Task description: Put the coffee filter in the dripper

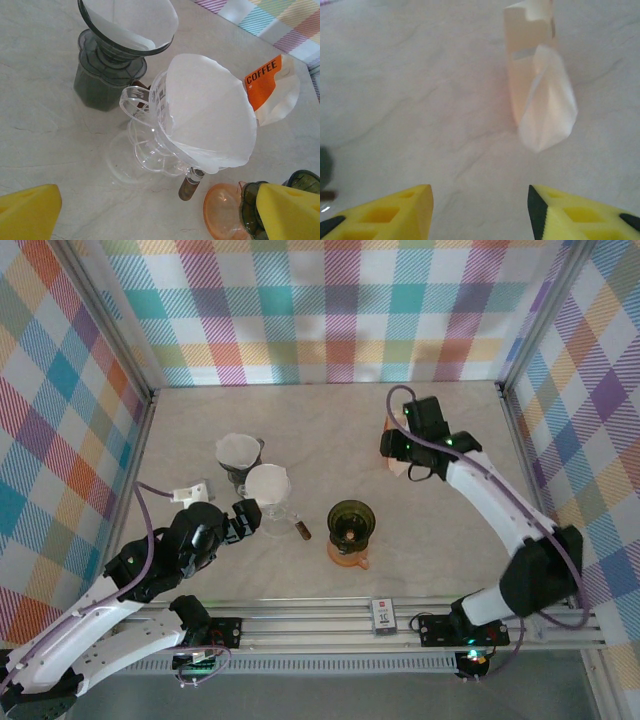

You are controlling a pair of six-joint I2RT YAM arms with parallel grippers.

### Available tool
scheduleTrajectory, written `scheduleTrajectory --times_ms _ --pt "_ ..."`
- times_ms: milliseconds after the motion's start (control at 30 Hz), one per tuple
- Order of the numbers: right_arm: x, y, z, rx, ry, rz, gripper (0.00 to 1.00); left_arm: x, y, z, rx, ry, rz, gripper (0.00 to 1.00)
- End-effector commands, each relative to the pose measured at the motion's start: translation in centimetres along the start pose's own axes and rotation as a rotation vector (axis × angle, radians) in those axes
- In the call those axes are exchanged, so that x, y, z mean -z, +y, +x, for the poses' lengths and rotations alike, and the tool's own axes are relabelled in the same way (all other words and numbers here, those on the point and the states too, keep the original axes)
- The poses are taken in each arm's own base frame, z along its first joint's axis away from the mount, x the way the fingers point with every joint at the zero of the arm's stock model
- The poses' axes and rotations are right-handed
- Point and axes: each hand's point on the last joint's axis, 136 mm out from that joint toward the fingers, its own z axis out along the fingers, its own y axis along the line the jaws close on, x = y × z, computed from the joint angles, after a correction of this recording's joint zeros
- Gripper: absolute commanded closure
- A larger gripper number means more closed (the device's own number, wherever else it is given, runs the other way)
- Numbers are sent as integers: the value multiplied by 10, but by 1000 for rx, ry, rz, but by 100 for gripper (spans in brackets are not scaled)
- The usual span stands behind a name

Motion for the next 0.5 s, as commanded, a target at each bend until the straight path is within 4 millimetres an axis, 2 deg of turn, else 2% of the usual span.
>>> scheduleTrajectory --times_ms 0,167,467 --pt "-29 -13 -22 22 -20 68 50 6 -10 -13 7 -30 36 0" --pt "-69 -28 -21 -21 38 122 55 7 -7 -13 7 -33 29 0" --pt "-105 -36 -21 -48 66 172 61 7 -4 -12 3 -34 17 0"
